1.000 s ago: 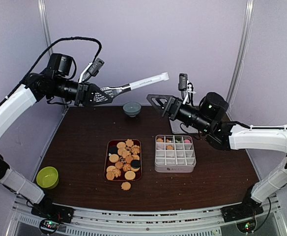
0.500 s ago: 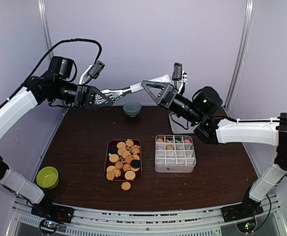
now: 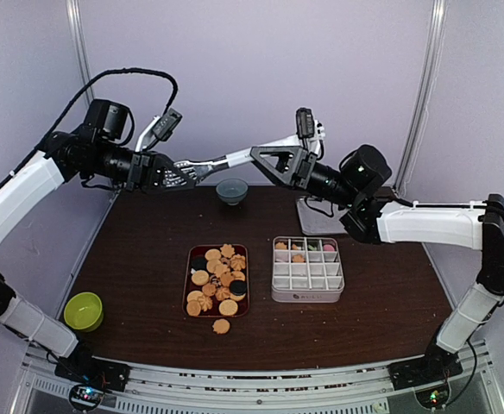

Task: Pack the cookies
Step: Pass from the left arm to the right

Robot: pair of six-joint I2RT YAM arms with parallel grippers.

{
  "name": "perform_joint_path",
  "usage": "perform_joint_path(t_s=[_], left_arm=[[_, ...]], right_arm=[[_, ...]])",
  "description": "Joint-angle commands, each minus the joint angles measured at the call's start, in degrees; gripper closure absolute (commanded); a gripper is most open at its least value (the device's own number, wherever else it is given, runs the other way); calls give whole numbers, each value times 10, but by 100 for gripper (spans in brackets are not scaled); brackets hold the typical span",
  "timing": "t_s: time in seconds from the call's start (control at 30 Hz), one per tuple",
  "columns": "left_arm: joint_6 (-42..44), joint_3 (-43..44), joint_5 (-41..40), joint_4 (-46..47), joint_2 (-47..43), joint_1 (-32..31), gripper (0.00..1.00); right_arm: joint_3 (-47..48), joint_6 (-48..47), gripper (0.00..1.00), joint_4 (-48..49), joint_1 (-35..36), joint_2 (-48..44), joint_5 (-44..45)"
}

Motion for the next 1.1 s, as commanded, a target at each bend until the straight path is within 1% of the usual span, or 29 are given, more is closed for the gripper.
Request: perform_joint_path(t_s=[0.0, 0.1, 0.23, 0.3, 0.53, 0.67, 0.83, 0.97, 1.07], left_arm=[[39, 25, 12, -14, -7, 4, 100], [48, 27, 11, -21, -7, 4, 100], [48, 26, 11, -21, -6, 4, 100], [48, 25, 11, -22, -5, 4, 100], [51, 22, 5, -21, -3, 4, 100], [55, 20, -3, -21, -6, 4, 100], [56, 19, -9, -22, -6, 3, 100], [58, 15, -10, -22, -9, 3, 100], [57, 12, -10, -22, -8, 4, 100]], right_arm=[[36, 0, 42, -21, -8, -2, -78], [39, -7, 45, -39, -12, -3, -88], [40, -6, 52, -35, -15, -3, -81], [44, -1, 54, -28, -15, 1, -73], [45, 57, 60, 57, -14, 31, -36], [46, 80, 59, 97, -13, 41, -12], [47, 59, 57, 71, -7, 40, 10], [36, 56, 57, 75, -7, 36, 26], [34, 55, 53, 81, -6, 34, 34]])
